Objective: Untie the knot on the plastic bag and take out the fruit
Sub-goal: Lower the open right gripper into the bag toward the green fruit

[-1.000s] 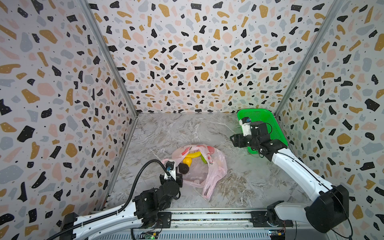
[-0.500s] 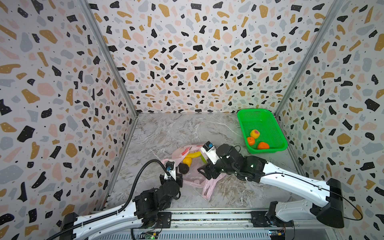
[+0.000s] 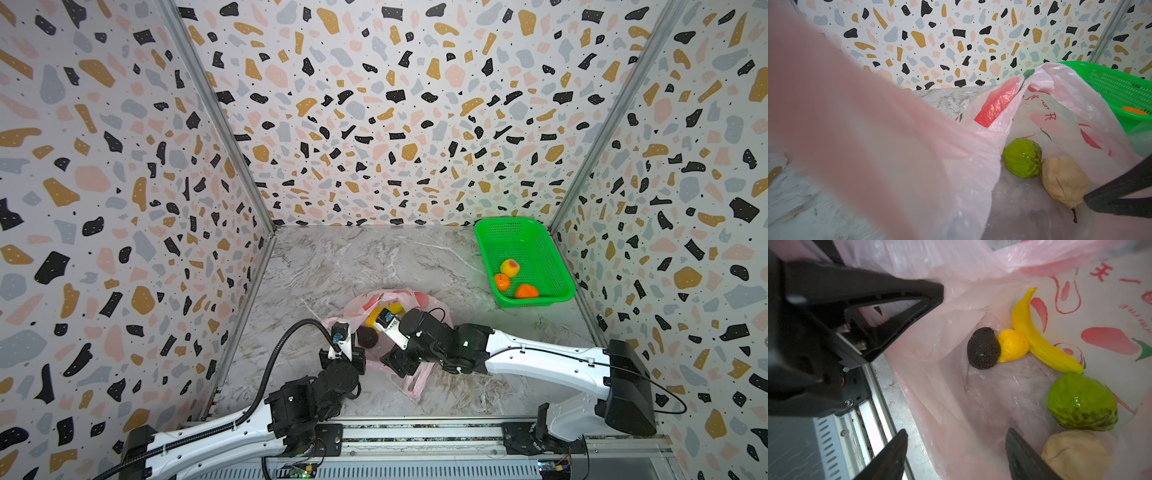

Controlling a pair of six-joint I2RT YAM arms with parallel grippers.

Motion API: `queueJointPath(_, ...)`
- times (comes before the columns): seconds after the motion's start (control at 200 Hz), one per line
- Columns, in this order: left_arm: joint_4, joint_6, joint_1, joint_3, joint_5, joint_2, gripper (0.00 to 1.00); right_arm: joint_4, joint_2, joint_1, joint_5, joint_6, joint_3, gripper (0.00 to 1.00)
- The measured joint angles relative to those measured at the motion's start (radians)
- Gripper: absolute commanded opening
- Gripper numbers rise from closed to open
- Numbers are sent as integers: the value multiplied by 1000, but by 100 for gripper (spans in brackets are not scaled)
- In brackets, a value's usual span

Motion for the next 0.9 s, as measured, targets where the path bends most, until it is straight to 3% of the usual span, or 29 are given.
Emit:
queueJointPath(0.28, 0, 3, 0, 0, 0, -6, 0, 46, 69, -50, 27, -16, -5, 71)
queueJointPath(0.671, 0, 3, 0, 0, 0, -13, 0, 18, 102, -30, 75, -17, -85, 70)
queueJointPath(0.901, 0, 7, 0, 0, 0, -13, 0, -96, 289, -40, 90, -17, 74, 71)
